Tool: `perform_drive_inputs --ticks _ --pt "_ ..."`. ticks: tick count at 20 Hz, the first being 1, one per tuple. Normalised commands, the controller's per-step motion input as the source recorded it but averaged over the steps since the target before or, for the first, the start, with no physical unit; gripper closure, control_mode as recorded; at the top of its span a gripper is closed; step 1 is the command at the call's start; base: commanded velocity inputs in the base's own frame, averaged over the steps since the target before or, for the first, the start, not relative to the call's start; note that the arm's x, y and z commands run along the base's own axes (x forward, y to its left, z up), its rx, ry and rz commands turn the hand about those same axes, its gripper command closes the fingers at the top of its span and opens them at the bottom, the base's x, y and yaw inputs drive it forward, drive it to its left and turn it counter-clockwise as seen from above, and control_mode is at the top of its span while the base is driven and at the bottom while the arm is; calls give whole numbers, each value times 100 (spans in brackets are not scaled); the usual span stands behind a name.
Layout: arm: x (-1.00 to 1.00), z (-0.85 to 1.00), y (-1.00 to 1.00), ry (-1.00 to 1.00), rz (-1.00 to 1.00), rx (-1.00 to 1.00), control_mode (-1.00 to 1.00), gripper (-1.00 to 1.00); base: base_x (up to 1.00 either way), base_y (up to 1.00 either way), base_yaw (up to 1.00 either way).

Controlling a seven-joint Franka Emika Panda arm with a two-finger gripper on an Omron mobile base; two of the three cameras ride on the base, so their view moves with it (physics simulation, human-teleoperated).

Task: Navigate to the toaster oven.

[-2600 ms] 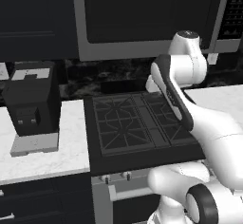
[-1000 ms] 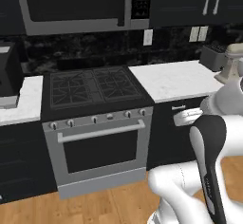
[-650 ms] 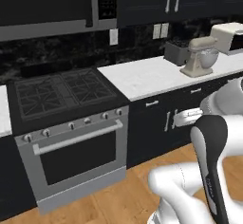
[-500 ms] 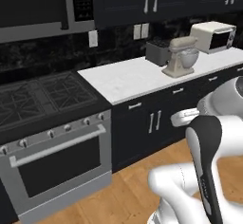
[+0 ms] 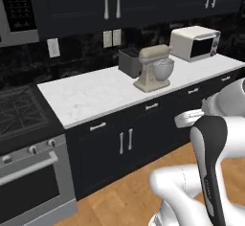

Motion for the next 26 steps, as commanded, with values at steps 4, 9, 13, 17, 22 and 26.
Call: perform_drive_inputs --ticks 4,9,13,17,22,26 --pt "0 0 0 0 0 0 100 -100 100 -100 0" --pt "0 0 0 0 0 0 100 -100 100 -100 0" --pt "0 0 0 0 0 0 100 -100 100 -100 1" --pt "0 0 0 0 0 0 100 -100 100 -100 10" --pt "0 0 0 0 0 0 100 -100 93 -100 19" --pt "0 0 0 0 0 0 100 -100 64 -100 30"
